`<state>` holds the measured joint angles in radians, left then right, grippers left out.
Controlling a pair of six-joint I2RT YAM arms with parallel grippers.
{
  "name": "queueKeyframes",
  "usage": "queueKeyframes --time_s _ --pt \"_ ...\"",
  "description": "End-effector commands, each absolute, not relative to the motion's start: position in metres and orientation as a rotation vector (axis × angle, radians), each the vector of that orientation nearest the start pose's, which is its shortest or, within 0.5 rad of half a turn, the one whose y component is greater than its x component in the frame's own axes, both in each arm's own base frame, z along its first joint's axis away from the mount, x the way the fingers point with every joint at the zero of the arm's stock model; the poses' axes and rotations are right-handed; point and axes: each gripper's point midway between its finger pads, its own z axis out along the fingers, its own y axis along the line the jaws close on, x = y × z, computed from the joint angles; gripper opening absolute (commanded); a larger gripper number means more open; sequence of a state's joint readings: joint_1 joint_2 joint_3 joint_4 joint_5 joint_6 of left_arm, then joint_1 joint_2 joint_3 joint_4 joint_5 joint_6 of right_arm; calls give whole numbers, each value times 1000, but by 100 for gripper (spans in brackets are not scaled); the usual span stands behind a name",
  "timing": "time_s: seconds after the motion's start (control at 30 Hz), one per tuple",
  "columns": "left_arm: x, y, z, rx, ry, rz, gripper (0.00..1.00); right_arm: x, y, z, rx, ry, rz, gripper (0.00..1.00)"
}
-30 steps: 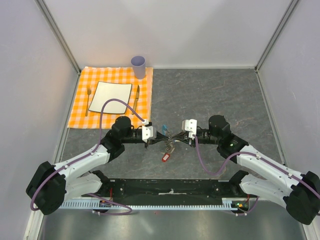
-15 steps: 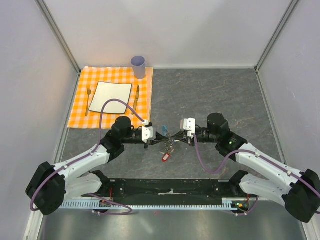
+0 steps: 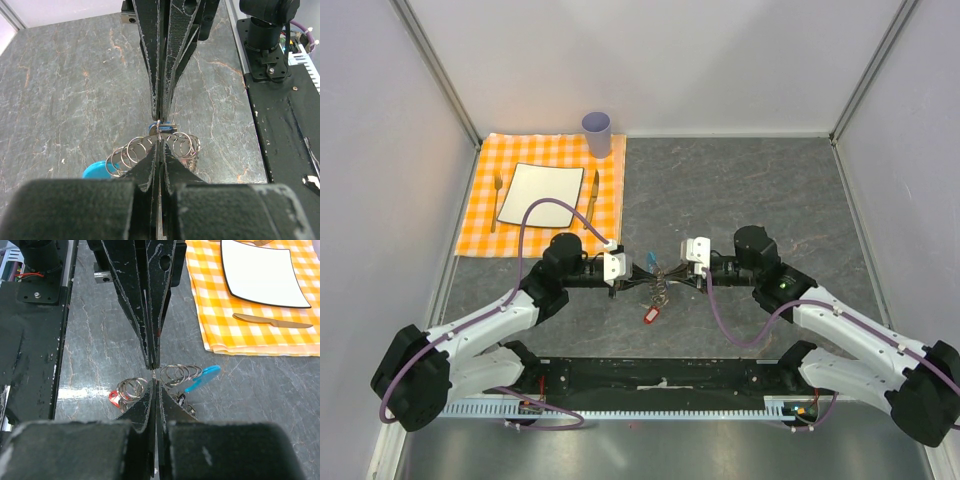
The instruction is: Put the keys on the keyring
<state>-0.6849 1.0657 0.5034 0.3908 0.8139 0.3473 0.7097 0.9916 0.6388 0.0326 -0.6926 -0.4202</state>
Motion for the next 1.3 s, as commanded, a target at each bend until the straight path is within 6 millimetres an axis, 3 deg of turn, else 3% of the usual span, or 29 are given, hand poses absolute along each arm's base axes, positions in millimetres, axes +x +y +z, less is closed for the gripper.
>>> queueKeyframes --time_s 0.0,0.43,0.87,1.27 --pt "184 -297 204 1362 1086 -891 2 182 288 226 -1389 1219 826 0" --pt "181 -298 205 1372 1074 -905 2 181 289 234 -1400 1198 818 0" --pt "178 -298 207 1379 1060 -914 2 182 285 222 -1461 1249 795 0" --pt "176 -298 206 1386 1056 -927 2 189 288 228 -1472 1223 768 0"
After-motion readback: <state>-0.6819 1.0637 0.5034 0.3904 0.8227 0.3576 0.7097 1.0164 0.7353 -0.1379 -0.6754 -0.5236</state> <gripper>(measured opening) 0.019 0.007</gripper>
